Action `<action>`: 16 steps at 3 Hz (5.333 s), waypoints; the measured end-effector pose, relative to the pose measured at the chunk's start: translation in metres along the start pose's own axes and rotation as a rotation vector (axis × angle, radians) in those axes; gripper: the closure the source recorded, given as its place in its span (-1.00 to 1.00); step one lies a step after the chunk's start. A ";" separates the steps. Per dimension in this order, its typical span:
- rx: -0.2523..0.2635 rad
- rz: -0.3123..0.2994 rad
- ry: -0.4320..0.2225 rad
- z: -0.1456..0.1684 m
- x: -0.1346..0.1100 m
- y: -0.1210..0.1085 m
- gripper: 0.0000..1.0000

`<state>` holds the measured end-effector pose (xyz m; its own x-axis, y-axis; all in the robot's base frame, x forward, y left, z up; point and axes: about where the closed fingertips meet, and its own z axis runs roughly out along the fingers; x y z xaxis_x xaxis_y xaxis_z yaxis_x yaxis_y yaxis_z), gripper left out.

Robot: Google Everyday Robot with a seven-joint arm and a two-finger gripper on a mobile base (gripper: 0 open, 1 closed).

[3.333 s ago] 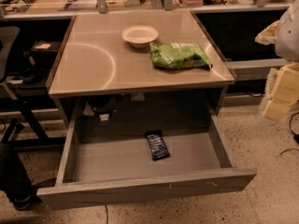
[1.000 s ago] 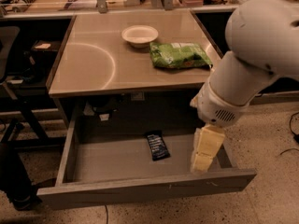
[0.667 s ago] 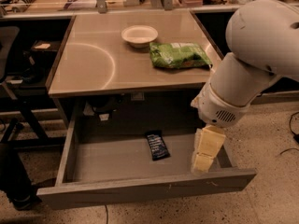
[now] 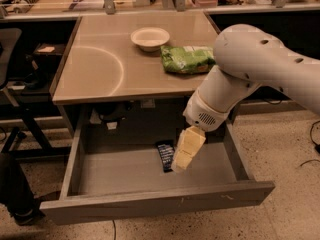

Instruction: Pick rxbar blueberry from top drawer and place on counter

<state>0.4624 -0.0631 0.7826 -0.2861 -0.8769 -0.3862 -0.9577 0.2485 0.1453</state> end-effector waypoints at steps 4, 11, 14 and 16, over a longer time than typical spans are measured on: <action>0.023 0.105 -0.057 0.058 -0.019 -0.021 -1.00; 0.061 0.465 -0.241 0.121 0.018 -0.060 -1.00; 0.015 0.491 -0.249 0.144 0.017 -0.068 -1.00; -0.018 0.512 -0.235 0.166 0.013 -0.079 -1.00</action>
Offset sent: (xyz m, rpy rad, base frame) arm -0.0091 0.0133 -0.0336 0.0377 -0.0082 -0.0468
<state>0.5291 -0.0256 0.6151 -0.7156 -0.5303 -0.4547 -0.6946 0.6093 0.3825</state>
